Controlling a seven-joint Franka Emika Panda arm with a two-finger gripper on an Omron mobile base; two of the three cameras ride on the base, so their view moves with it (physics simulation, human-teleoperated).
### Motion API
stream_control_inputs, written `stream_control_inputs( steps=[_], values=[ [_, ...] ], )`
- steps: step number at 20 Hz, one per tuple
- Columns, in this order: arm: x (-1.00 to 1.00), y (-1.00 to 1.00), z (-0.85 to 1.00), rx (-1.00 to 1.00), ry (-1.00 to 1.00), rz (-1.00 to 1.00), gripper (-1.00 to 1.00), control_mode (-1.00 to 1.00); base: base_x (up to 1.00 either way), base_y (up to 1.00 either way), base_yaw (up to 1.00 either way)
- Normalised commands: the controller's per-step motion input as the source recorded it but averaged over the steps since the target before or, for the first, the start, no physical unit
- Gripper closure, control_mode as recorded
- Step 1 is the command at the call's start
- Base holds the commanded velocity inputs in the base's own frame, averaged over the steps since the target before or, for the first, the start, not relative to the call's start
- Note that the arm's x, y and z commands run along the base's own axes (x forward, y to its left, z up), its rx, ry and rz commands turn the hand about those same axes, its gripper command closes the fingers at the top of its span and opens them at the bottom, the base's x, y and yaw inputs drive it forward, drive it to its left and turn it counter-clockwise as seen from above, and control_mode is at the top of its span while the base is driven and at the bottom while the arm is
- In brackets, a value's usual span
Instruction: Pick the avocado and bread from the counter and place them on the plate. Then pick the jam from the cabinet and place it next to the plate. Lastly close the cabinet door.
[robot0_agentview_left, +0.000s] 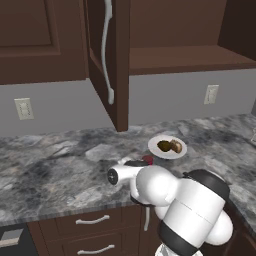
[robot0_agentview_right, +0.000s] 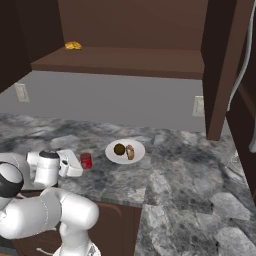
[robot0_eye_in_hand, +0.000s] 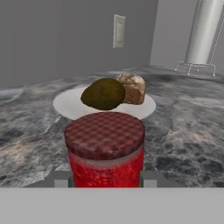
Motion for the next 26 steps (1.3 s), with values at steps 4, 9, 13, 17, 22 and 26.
stream_control_inputs(
  steps=[4,9,13,17,22,26],
  values=[
    [0.0,0.0,-0.13,0.0,-0.01,0.0,1.0,-1.0,0.0,0.0,0.0],
    [0.0,0.0,-0.14,0.0,-0.03,0.0,1.0,-1.0,0.0,0.0,0.0],
    [0.0,0.0,-0.14,0.0,-0.03,0.0,1.0,-1.0,0.0,0.0,0.0],
    [0.0,0.0,-0.14,0.0,-0.04,0.0,1.0,-1.0,0.0,0.0,0.0],
    [0.0,0.0,-0.16,0.0,-0.03,0.0,1.0,-1.0,0.0,0.0,0.0],
    [0.02,0.0,-0.14,-0.01,0.0,0.0,-1.0,-1.0,0.0,0.0,0.0]
  ],
)
